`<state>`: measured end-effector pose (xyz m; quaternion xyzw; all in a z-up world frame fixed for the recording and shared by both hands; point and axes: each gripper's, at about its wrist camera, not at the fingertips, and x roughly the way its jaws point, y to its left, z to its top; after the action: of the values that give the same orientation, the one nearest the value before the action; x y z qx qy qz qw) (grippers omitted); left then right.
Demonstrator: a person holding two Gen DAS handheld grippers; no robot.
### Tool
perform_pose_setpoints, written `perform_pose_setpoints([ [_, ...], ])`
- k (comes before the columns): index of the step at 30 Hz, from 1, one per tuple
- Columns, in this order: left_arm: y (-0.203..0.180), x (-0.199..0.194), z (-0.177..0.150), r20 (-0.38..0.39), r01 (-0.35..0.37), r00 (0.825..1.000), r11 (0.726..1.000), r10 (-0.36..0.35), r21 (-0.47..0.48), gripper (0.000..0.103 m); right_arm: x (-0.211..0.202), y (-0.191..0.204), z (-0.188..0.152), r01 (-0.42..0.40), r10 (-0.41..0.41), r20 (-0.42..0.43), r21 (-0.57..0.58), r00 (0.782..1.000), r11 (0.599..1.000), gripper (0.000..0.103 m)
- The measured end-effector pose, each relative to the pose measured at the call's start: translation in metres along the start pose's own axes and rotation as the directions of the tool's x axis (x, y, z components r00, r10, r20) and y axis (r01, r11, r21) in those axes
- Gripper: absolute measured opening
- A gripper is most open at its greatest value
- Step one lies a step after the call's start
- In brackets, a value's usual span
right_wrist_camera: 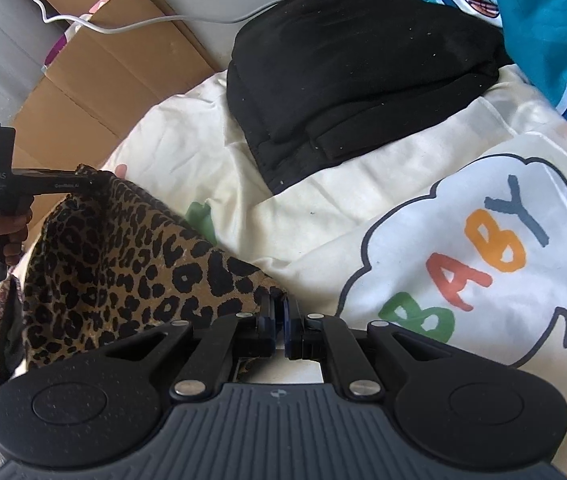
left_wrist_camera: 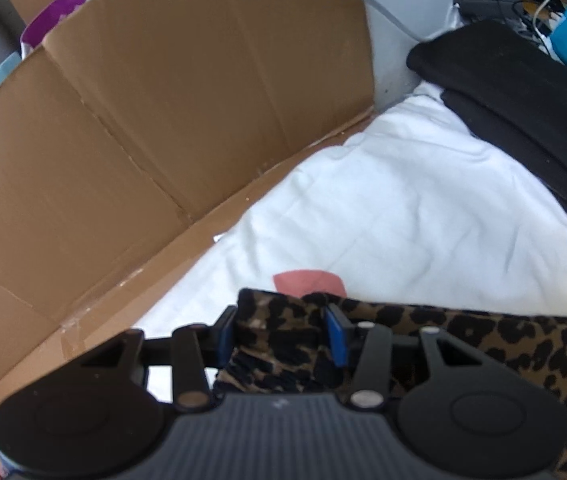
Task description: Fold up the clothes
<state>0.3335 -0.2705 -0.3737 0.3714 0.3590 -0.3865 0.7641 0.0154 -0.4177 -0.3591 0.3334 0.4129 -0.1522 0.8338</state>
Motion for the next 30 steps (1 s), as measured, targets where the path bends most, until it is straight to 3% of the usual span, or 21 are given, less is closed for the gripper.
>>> perform_pose_setpoints([
  [6,-0.001,-0.006,0.009,-0.035,-0.037,0.999,0.999,0.037,0.014,0.060,0.001,0.002,0.001,0.070,-0.070,-0.003,-0.007,0.998,0.998,0.004],
  [13,0.026,-0.063,0.015,0.051,-0.037,0.998,0.998,0.040,-0.059,0.065,-0.013,0.010,0.006,0.033,-0.031,0.081,-0.027,0.996,0.999,0.005],
  [14,0.027,-0.068,0.013,0.051,-0.020,0.998,0.998,0.023,-0.061,0.062,-0.014,0.013,0.007,0.022,-0.019,0.089,-0.034,0.996,0.999,0.005],
  [16,0.025,-0.072,0.009,0.028,0.016,0.999,0.999,-0.014,-0.048,0.045,-0.013,0.018,0.007,0.000,0.004,0.087,-0.053,0.996,0.999,0.005],
  [18,0.017,-0.069,0.004,-0.014,0.033,0.999,0.999,-0.034,-0.026,0.023,-0.010,0.023,0.005,-0.022,0.028,0.071,-0.076,0.997,0.997,0.005],
  [26,-0.013,-0.026,-0.014,-0.131,0.060,0.990,0.998,-0.060,-0.005,0.019,0.003,0.041,-0.001,-0.112,0.114,-0.001,-0.165,0.994,0.980,0.005],
  [30,-0.019,-0.001,-0.012,-0.165,0.059,0.984,0.998,-0.061,-0.013,0.016,0.019,0.039,-0.006,-0.070,0.063,-0.046,-0.182,0.997,0.981,0.006],
])
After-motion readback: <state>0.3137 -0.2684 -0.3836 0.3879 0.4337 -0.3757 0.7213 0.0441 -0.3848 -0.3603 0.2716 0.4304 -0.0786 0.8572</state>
